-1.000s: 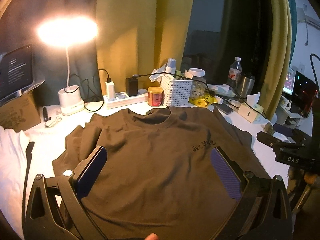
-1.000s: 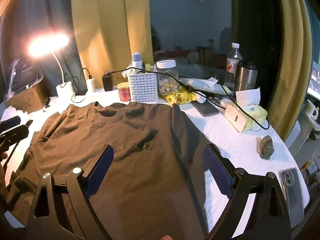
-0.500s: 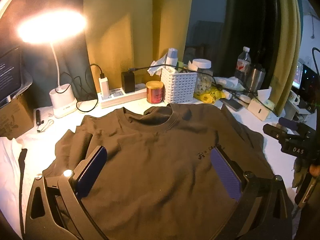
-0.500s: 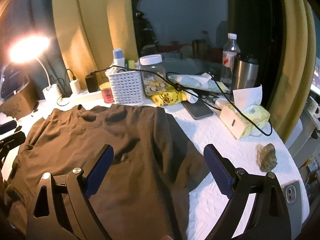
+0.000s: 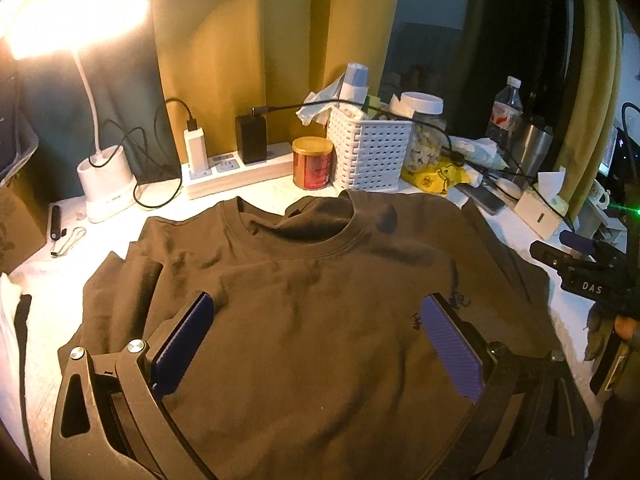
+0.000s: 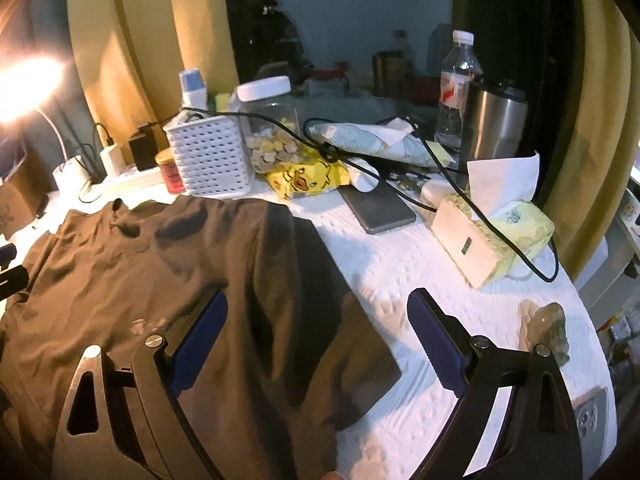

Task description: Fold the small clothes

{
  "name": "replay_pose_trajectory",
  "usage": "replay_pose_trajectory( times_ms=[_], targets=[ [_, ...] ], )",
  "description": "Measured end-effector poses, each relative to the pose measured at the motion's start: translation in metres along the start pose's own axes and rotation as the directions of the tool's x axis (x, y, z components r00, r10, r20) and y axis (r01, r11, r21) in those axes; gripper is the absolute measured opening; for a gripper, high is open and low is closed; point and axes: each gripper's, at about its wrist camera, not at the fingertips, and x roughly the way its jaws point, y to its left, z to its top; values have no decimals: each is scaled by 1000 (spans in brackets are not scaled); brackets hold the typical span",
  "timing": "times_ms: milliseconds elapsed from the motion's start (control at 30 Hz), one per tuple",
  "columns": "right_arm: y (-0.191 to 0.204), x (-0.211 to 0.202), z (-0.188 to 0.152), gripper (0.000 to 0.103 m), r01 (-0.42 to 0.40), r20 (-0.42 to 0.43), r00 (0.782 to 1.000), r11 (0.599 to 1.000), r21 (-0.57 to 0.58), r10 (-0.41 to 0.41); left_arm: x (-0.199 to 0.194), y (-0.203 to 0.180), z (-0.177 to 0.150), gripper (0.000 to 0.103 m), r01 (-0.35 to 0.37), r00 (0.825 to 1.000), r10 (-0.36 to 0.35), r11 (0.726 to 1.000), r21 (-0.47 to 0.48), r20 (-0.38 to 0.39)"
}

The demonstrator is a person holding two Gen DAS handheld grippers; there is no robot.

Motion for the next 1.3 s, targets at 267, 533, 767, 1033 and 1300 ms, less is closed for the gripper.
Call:
replay_pose_trajectory(
  times_ms=[267, 533, 767, 1033, 1300],
  targets=[
    [-25, 38, 8, 92, -51, -61, 997, 999, 17, 52, 22, 12, 2, 102, -39, 998, 38, 999, -28, -44],
    [-33, 75, 9, 80, -69, -162, 984, 998, 8, 70, 36, 24, 3, 102, -61, 996, 58, 997, -51, -68],
    [-13, 85, 3, 68, -61, -181, 982, 994, -88, 44, 44, 33, 1, 102, -63, 995, 58, 996, -65, -79],
    [0, 83, 5, 16, -121, -181, 979, 986, -116, 99, 40, 40, -2, 102, -45, 997, 39, 996, -79, -72],
    [2, 54, 15, 8, -87, -122, 990, 991, -97, 74, 27, 57, -5, 102, -41, 998, 36, 994, -99, -51]
  ],
)
